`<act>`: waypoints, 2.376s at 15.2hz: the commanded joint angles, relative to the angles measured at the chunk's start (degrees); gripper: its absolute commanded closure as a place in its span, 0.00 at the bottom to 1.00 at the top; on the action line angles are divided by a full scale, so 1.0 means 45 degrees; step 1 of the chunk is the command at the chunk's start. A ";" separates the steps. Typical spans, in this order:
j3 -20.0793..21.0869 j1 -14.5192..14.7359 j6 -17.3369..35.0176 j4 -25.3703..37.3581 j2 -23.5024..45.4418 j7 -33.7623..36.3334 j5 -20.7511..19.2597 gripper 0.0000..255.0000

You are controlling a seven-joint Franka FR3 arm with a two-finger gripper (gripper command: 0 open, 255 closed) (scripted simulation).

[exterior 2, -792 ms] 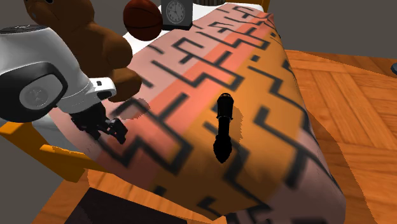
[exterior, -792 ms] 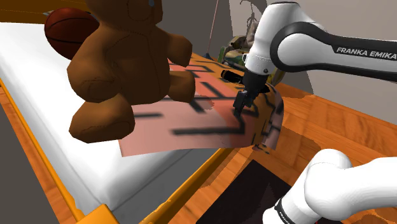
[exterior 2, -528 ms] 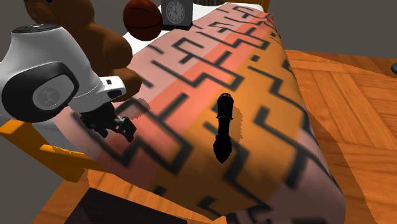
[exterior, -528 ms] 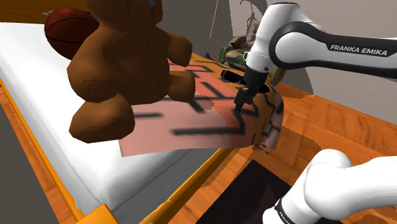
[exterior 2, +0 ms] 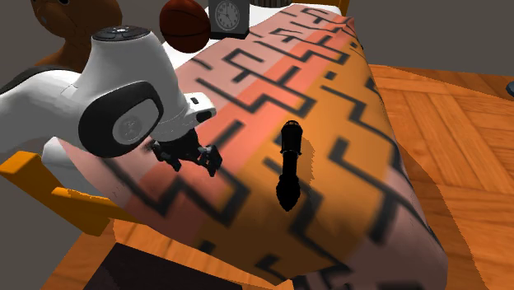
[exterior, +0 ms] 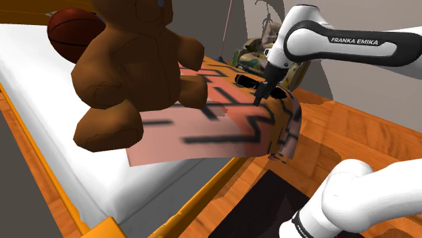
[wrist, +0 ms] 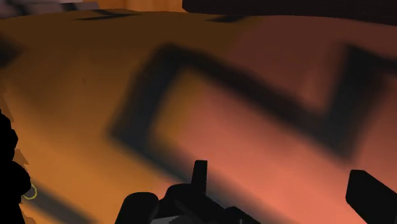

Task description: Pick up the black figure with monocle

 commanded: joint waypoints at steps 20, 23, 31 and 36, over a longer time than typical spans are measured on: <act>-0.5046 -0.0280 0.1349 0.6873 0.7103 -0.7327 0.3387 0.00; -0.5039 -0.0279 0.1858 0.6347 0.7087 -0.7398 0.3407 0.00; -0.5033 -0.0269 0.2428 0.5807 0.7130 -0.7482 0.3465 1.00; -0.5036 -0.0271 0.2416 0.5827 0.7140 -0.7486 0.3471 1.00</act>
